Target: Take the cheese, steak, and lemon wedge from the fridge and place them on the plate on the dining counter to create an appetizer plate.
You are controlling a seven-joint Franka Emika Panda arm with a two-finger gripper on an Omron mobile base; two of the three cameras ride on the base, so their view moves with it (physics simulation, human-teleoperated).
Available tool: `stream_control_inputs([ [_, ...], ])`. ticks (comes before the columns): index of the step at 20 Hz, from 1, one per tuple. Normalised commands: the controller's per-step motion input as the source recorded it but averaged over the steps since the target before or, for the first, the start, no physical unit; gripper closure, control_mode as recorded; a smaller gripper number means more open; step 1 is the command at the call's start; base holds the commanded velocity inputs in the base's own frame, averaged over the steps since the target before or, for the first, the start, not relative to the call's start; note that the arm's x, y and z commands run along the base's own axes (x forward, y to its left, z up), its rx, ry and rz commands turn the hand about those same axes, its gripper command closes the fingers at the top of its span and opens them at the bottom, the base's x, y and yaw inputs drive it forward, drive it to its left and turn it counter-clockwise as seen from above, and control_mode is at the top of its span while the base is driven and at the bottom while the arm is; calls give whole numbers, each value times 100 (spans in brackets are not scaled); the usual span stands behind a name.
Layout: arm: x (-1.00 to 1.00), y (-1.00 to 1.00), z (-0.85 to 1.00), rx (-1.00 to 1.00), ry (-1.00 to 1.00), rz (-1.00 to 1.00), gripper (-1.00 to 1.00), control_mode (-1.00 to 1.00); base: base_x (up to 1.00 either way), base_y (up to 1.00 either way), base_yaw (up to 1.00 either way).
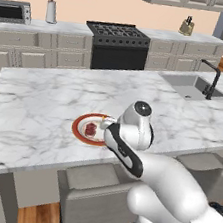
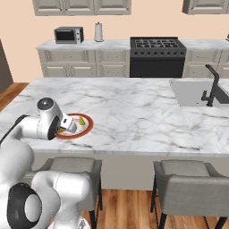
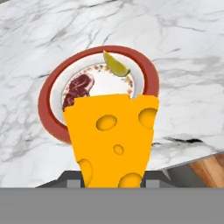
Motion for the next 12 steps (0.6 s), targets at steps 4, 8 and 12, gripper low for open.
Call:
stream_control_inputs([
  [4,46,30,-36,-2,0,0,100,-100,0,0,0],
  [8,45,7,-41,-3,0,-6,100,-100,0,0,0],
  [12,54,0,-35,-2,0,-9,100,-100,0,0,0],
])
